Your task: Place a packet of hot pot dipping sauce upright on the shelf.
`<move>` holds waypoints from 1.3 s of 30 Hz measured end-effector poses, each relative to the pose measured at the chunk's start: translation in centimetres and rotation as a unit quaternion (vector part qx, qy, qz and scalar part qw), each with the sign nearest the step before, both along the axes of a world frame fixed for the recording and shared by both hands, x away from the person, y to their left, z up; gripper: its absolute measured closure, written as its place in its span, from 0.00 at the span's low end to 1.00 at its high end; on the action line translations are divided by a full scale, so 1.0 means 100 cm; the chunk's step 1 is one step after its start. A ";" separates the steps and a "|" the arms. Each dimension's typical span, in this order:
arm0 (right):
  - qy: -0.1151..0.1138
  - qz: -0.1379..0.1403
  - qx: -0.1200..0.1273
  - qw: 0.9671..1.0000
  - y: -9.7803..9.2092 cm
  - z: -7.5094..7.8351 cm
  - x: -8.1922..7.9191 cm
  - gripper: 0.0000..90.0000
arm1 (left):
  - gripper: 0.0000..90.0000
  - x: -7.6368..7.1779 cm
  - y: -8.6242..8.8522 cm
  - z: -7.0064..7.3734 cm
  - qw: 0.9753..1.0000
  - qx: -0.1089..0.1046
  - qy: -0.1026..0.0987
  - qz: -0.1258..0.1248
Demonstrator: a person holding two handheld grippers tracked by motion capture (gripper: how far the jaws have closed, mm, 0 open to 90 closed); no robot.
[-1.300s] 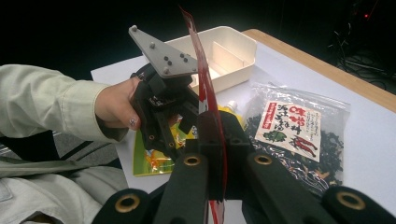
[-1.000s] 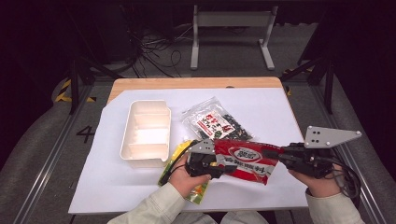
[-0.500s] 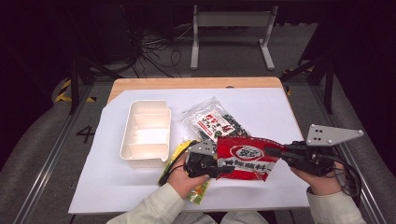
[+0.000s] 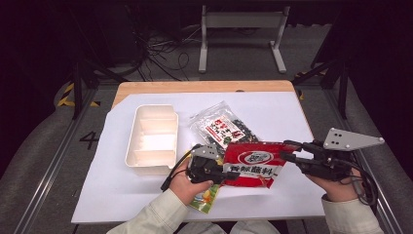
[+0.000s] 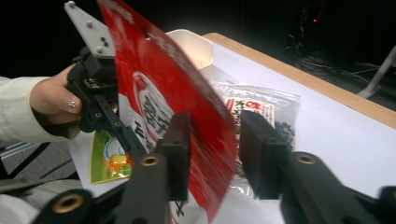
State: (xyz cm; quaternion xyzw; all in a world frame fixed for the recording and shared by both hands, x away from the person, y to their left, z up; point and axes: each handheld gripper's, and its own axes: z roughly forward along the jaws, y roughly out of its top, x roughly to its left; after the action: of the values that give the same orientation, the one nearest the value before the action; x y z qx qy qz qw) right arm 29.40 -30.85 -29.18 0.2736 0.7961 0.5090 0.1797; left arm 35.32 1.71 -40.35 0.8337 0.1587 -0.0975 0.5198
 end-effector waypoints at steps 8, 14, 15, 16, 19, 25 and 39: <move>0.003 -0.024 -0.007 1.000 -0.010 -0.006 0.004 0.62 | 0.92 0.005 0.017 0.011 1.000 0.006 -0.005 0.017; 0.012 -0.036 -0.005 0.999 -0.017 -0.013 0.009 0.61 | 0.92 0.013 0.035 0.027 0.999 0.011 -0.024 0.036; 0.015 -0.038 -0.003 0.999 -0.019 -0.015 0.011 0.61 | 0.92 0.014 0.037 0.029 0.999 0.013 -0.028 0.038; 0.017 -0.038 -0.002 0.999 -0.019 -0.016 0.012 0.61 | 0.92 0.015 0.040 0.032 0.999 0.015 -0.030 0.041; 0.023 -0.044 -0.001 0.999 -0.022 -0.019 0.014 0.61 | 0.92 0.017 0.046 0.037 0.998 0.013 -0.035 0.048; 0.028 -0.049 -0.002 0.998 -0.025 -0.022 0.016 0.61 | 0.92 0.024 0.060 0.045 0.997 0.018 -0.045 0.065; 0.040 -0.056 -0.005 0.998 -0.029 -0.032 0.021 0.61 | 0.92 0.038 0.087 0.055 0.993 0.013 -0.068 0.093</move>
State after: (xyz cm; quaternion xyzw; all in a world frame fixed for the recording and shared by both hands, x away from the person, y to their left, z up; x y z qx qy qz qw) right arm 31.51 -33.74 -32.35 0.3372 0.7888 0.4823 0.1775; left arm 39.15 10.40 -34.82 0.8268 0.2005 0.0103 0.5254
